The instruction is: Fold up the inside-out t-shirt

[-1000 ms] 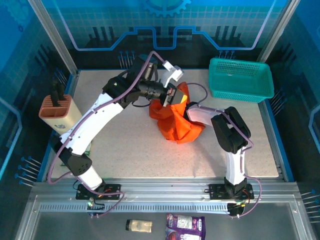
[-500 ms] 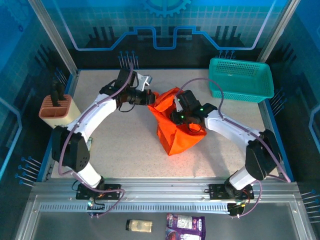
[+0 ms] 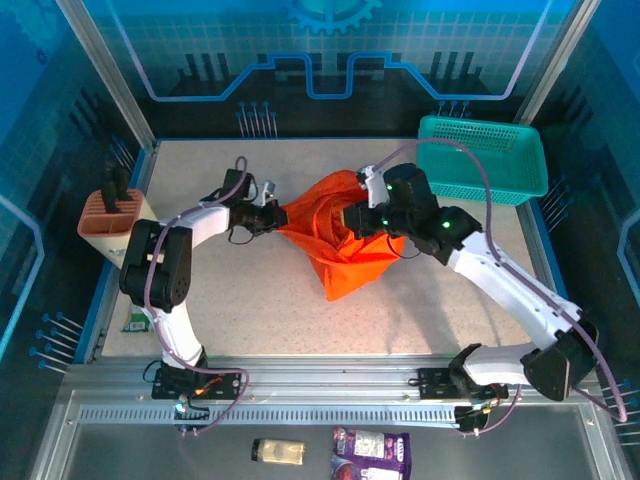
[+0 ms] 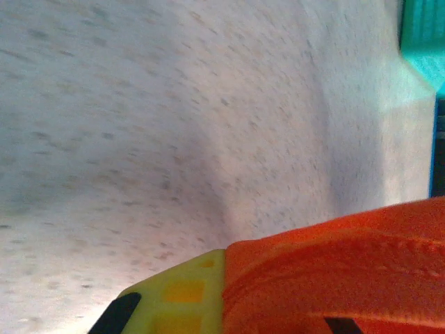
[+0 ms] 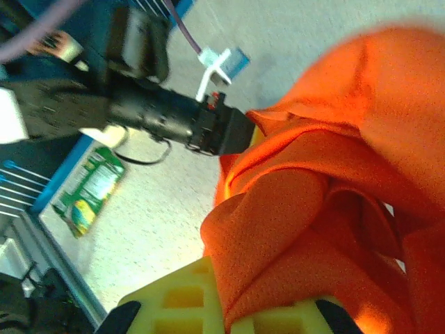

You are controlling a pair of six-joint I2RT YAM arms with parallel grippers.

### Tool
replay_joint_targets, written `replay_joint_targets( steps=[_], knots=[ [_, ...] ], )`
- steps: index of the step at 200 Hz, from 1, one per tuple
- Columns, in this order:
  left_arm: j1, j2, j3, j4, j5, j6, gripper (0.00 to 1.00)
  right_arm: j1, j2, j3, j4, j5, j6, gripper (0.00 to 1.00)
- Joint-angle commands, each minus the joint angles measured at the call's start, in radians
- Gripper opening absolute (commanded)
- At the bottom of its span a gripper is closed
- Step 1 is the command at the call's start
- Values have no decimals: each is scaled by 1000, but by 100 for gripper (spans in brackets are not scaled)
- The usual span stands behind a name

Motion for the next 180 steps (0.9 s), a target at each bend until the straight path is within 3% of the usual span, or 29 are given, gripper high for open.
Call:
replay_joint_targets(
  steps=[1, 49, 95, 180],
  knots=[
    [91, 8, -61, 170, 79, -123, 0, -21, -92, 27, 46, -32, 21, 0],
    [231, -64, -183, 286, 93, -210, 0, -122, -269, -82, 75, 106, 70, 0],
    [305, -153, -251, 299, 63, -220, 0, -276, -367, -235, -103, 326, 177, 0],
    [349, -213, -244, 261, 20, -216, 0, -604, -389, -712, -124, 272, 258, 0]
  ],
)
